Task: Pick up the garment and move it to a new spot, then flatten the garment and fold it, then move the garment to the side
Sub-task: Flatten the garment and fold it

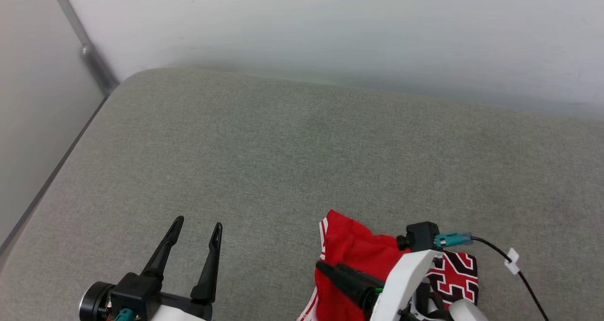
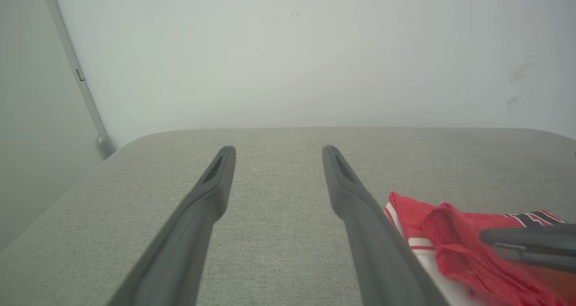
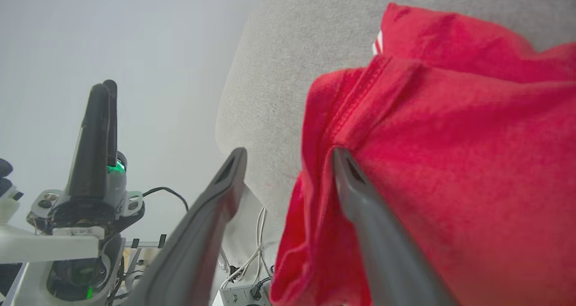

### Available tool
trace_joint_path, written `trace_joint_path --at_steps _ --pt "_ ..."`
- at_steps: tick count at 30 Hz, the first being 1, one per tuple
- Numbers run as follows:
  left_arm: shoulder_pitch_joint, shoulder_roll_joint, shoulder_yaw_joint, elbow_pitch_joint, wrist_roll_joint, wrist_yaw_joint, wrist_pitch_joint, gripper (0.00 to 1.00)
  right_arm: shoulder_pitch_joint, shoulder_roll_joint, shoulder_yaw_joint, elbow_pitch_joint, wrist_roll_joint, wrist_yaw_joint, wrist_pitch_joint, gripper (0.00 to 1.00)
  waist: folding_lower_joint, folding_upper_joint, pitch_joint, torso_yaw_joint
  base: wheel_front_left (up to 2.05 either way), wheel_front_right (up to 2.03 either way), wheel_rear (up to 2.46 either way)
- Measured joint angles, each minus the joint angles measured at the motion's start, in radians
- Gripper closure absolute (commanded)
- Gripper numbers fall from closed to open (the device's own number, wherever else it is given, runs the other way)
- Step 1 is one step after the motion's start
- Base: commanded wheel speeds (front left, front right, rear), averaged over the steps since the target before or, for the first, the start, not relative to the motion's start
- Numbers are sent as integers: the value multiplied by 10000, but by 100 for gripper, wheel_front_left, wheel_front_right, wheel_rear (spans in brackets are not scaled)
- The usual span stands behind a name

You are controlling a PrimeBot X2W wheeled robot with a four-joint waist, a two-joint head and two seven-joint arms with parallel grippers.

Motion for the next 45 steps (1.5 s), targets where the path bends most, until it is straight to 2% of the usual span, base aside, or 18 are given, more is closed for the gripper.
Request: trace_joint_path --at_steps 5,7,9,12,15,19,24,27,30,37,45 --pt "-38 2 -6 56 0 0 0 0 -307 2 318 -151 48 0 -232 0 0 0 9 -184 0 0 0" --pt "-77 2 6 77 -4 0 0 0 -476 2 198 -244 -290 0 -359 0 0 0 -8 -280 0 0 0" --pt "-123 12 15 88 -40 0 0 0 -651 0 -61 -288 -1058 0 -464 0 0 0 -30 -386 0 0 0" --pt "-131 23 33 98 -79 0 0 0 -914 -192 -445 -523 -2884 0 -711 0 0 0 -61 -560 0 0 0" --pt "-136 25 63 92 -96 0 0 0 -1154 -945 -711 -926 -4821 0 -1369 0 0 0 -67 -737 0 0 0" --pt "-175 21 86 94 -151 0 0 0 -1169 -1764 -1129 -1195 -6337 2 -2033 0 0 0 -88 -981 0 0 0" --pt "-186 -54 150 65 -242 0 0 0 -922 -2284 -2203 -1730 -6941 2 -2922 0 0 0 -110 -1275 0 0 0" --pt "-204 -58 81 54 -272 0 -2 0 -396 -2376 -3041 -2150 -7104 2 -3515 0 0 0 -104 -1391 0 0 0" --pt "-236 -334 178 -69 -871 0 -2 0 354 -2357 -3791 -2700 -7285 2 -4025 0 0 0 -63 -1435 0 0 0" --pt "-301 -215 215 -194 -1093 0 -12 0 1749 -1751 -4851 -3789 -7336 0 -4798 0 0 0 19 -1578 0 0 0" --pt "-156 -280 128 -136 -1220 0 -12 0 2474 -1124 -4721 -4192 -7463 2 -5325 0 0 0 -18 -1669 0 0 0"
